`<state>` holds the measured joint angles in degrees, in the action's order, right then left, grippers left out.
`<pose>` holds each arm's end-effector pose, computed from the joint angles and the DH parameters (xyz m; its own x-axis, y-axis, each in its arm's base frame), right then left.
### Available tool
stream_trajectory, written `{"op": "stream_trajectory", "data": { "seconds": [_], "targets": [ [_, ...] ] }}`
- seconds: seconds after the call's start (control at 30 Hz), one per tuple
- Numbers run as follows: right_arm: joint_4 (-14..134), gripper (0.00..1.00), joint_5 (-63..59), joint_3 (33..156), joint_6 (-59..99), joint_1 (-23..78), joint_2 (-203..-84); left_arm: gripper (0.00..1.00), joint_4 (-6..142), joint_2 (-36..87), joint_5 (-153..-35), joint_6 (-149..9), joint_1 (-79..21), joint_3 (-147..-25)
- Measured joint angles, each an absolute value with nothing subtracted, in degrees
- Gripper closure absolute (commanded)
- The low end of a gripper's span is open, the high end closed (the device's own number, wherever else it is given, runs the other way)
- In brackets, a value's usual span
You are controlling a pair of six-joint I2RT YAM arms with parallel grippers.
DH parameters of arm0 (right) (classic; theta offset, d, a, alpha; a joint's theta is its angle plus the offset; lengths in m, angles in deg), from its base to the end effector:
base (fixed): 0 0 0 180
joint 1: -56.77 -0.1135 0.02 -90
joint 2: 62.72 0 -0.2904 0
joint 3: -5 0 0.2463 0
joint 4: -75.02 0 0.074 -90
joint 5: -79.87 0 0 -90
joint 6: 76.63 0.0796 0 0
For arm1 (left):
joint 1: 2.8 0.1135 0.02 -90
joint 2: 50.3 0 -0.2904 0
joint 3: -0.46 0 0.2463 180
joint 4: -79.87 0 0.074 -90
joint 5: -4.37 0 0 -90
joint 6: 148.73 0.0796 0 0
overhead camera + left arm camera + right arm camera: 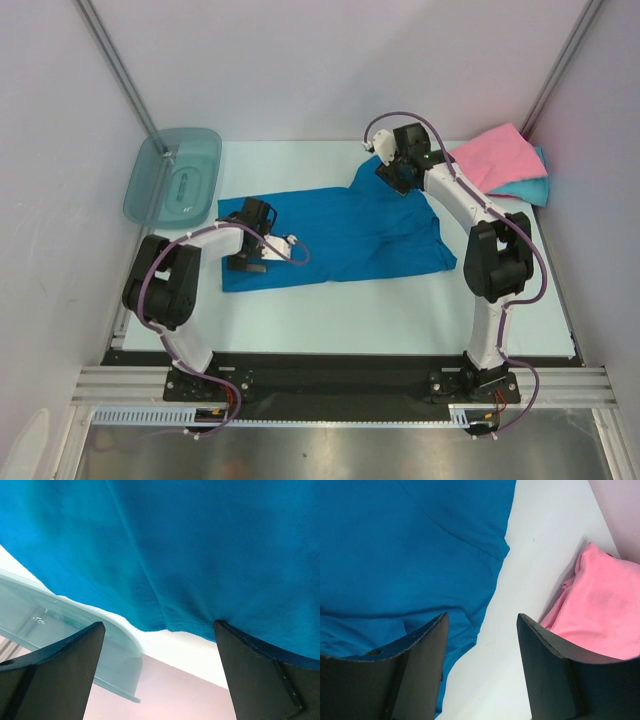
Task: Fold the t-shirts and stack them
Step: Fold the tshirt
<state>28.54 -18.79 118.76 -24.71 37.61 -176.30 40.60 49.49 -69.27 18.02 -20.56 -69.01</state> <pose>0.4649 0.1488 0.2700 -0.3980 -0.7838 -0.4767 -0.5993 0.6156 -0.5118 0.3253 -0.0807 0.1344 -0.0107 0.9841 0.1770 0.9144 -0.0620 0.4000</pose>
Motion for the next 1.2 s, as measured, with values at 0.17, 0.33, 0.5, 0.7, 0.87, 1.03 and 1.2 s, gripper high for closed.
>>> {"op": "stream_trajectory", "data": {
  "seconds": [0.17, 0.33, 0.5, 0.7, 0.87, 1.03, 1.2],
  "targets": [
    [26.6, 0.38, -18.4, 118.8, -24.3, 37.9, -176.3, 0.02, 38.2, 50.1, -67.5, 18.4, -20.6, -69.1],
    [25.1, 0.38, -17.3, 118.8, -24.2, 38.4, -176.3, 0.02, 35.2, 51.5, -64.9, 18.4, -20.6, -69.5],
    [19.7, 0.42, -13.9, 119.7, -24.1, 38.8, -177.4, 0.02, 30.8, 53.0, -61.4, 18.3, -20.3, -69.8],
    [11.5, 0.42, -6.3, 126.6, -23.5, 38.8, -184.7, 0.00, 22.5, 56.5, -60.9, 15.6, -18.2, -74.7],
    [2.2, 0.41, 2.6, 140.4, -22.0, 38.8, -194.4, 0.00, 16.6, 60.2, -63.8, 10.7, -16.1, -81.0],
    [-2.3, 0.40, 8.2, 149.9, -21.2, 38.5, -198.6, 0.00, 14.9, 60.8, -66.9, 8.0, -15.6, -83.8],
    [-5.3, 0.44, 12.1, 149.8, -21.9, 38.1, -198.6, 0.00, 14.9, 60.8, -67.4, 7.1, -15.6, -84.0]
  ]
}}
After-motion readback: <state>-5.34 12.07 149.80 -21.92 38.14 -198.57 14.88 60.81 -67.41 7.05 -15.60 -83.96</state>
